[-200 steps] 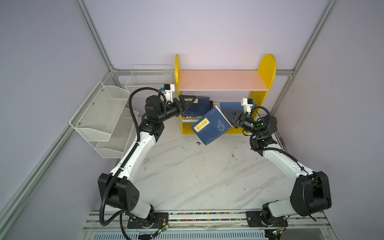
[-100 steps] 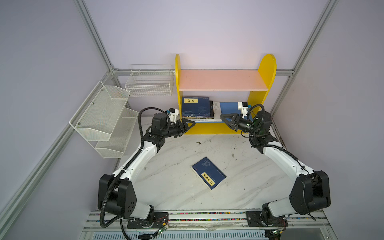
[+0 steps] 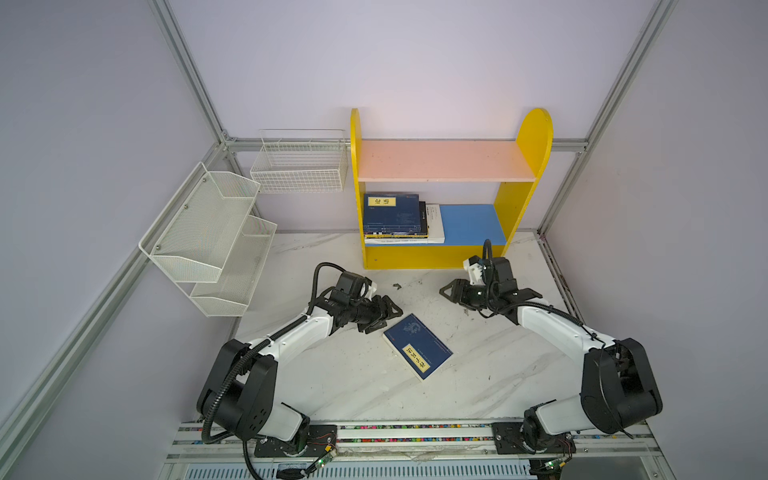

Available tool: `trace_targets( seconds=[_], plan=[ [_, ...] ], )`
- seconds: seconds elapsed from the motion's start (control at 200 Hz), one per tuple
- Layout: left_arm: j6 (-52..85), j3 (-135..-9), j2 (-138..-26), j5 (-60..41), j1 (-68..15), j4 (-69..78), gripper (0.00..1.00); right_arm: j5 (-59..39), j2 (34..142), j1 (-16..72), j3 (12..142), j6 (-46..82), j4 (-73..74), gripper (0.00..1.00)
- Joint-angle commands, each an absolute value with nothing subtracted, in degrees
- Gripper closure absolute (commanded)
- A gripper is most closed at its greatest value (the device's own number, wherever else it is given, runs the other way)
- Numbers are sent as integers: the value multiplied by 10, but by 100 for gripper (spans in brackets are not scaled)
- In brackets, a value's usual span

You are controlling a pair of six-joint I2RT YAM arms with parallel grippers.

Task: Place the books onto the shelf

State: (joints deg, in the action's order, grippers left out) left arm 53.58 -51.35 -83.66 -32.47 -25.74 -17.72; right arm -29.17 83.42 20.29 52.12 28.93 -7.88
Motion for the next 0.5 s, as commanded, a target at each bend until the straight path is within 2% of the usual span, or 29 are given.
trace_targets(
  seconds=[0.0, 0.155, 0.495],
  plan=[
    [577, -481, -832, -307, -274, -172, 28, -263, 855, 239, 501, 252, -84, 41],
    [598, -451, -847, -303, -289, -172, 29, -269, 896, 271, 477, 235, -82, 43],
    [615, -429, -895, -287, -324, -153, 32, -280, 936, 278, 454, 196, -100, 43]
  ],
)
